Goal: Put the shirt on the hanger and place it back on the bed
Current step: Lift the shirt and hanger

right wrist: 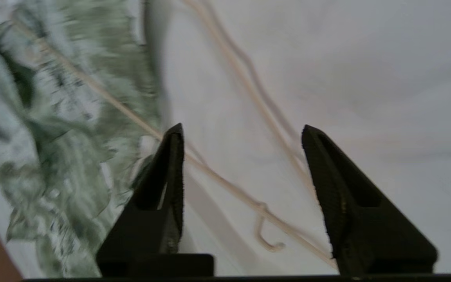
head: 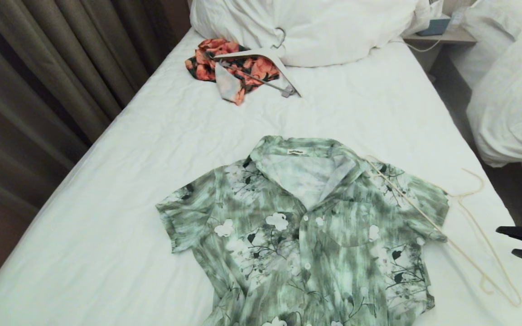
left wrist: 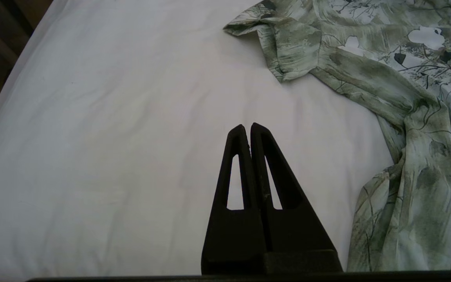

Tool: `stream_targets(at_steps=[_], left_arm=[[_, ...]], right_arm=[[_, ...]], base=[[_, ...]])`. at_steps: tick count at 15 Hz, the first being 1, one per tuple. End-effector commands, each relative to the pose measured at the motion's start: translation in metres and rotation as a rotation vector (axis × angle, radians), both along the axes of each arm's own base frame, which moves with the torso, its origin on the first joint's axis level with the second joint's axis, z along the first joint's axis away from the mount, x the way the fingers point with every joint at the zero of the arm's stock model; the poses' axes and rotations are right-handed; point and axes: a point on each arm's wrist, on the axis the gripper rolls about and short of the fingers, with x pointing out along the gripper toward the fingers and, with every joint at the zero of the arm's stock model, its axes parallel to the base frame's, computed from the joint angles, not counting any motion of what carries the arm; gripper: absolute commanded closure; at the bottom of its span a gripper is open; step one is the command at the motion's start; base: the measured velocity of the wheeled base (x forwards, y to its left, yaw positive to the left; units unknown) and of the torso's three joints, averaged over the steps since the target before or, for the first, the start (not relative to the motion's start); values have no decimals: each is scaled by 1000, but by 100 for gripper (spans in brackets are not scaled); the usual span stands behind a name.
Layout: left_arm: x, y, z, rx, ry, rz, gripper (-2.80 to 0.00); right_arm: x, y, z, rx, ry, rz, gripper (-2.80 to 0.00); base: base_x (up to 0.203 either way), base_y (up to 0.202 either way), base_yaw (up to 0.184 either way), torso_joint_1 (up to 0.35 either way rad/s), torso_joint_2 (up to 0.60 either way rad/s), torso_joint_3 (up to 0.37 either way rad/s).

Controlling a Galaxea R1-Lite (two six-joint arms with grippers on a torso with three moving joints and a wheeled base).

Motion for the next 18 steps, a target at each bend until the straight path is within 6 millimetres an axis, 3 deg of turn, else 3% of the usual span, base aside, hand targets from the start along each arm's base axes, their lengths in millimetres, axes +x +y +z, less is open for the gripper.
stream_targets(at_steps=[1,6,11,18], left_arm=[[0,0,0,0,1,0,0],[0,0,0,0,1,0,0],[0,0,0,0,1,0,0],[0,0,0,0,1,0,0]], right_arm=[[2,-1,-2,14,-30,40,-280],[14,-11,-13,75,-149,240,-280],[15,-18,-22,0,-160,272,-280],[28,-25,-41,39,-192,330,-280]], base=[[0,0,0,0,0,0],[0,0,0,0,0,0],[0,0,0,0,0,0],[0,0,0,0,0,0]])
